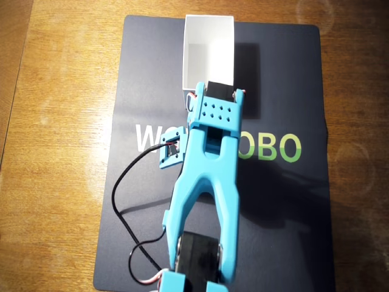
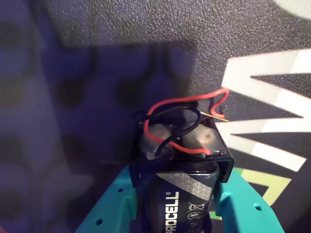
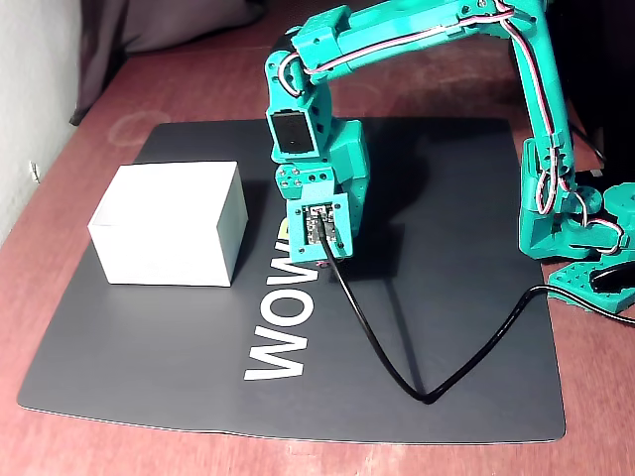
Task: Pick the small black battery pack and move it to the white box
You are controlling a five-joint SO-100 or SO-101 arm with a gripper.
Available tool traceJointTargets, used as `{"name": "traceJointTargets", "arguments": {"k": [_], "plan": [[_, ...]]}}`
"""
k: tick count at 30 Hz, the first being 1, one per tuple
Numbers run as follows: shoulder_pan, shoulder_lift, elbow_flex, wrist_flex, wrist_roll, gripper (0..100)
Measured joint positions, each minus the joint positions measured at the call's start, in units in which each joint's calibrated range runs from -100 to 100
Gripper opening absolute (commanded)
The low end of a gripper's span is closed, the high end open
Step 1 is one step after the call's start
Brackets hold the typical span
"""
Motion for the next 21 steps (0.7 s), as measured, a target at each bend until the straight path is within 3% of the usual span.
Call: {"name": "traceJointTargets", "arguments": {"k": [21], "plan": [[-1.24, -5.25, 0.91, 2.27, -0.16, 8]]}}
